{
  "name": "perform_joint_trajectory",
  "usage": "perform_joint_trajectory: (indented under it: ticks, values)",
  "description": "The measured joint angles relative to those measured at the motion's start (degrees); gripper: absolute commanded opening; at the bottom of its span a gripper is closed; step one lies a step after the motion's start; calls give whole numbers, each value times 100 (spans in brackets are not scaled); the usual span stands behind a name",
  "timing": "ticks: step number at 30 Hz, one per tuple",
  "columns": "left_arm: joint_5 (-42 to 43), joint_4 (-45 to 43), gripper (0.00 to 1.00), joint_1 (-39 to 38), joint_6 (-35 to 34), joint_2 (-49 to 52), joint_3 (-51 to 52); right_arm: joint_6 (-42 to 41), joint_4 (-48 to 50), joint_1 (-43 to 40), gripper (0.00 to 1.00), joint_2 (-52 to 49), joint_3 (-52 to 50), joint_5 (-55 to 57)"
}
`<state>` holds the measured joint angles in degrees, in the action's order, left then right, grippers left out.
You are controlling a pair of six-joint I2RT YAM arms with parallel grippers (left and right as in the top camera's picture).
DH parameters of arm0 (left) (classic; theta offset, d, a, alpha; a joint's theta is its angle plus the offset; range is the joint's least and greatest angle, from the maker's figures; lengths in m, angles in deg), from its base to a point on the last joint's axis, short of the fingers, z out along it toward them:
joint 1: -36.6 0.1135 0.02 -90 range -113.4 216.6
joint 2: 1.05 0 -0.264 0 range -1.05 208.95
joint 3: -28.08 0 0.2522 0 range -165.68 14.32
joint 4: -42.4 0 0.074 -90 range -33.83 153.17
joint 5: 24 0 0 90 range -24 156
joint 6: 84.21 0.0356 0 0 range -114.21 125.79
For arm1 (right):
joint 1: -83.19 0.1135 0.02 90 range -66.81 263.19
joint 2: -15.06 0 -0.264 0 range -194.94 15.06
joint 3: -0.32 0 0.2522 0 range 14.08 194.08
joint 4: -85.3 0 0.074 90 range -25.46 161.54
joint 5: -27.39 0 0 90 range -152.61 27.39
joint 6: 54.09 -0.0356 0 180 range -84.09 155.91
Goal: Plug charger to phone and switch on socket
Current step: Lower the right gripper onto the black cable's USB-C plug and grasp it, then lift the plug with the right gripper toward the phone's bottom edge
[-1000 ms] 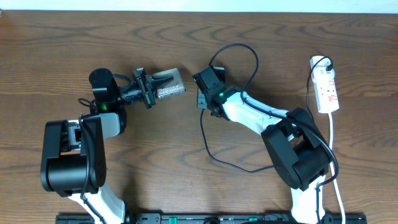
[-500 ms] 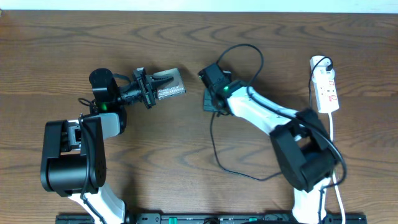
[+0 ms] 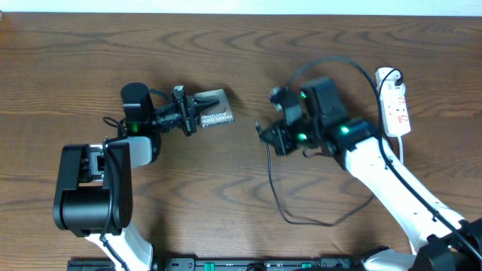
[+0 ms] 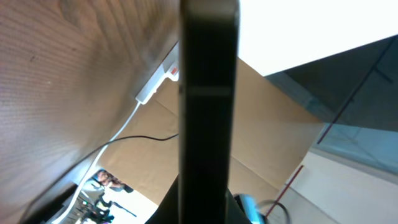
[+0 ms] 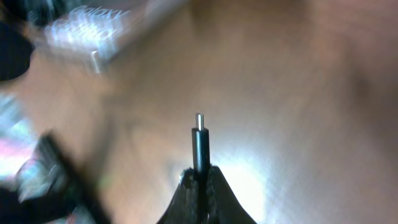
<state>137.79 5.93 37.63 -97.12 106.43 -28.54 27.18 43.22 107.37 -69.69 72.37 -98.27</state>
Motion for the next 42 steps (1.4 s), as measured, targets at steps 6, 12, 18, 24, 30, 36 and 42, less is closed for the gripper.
perform_joint_trajectory:
  ticks: [6,12,18,24,30,36,42]
  values:
    - [-328,15,7,-245,647,0,0,188,1062,-455,1,72,-1401,-2315]
    - [-761,15,7,-505,1353,0,0,-481,2330,-483,1,85,-1958,-3394]
    - [-1528,-109,7,-730,1591,0,0,-1810,3825,-752,1,90,-2371,-3609]
    - [-2046,-317,7,-894,1856,0,0,-2938,4496,-977,1,37,-2426,-3620]
    - [-2310,-409,7,-903,2070,2,0,-4124,6000,-977,1,-887,-2450,-3698]
    - [-2328,-977,7,-905,2135,4,0,-5226,7956,-970,1,-1727,-2487,-3926]
    - [-2319,-984,7,-909,2243,4,0,-5724,8515,-970,1,-1794,-2483,-3978]
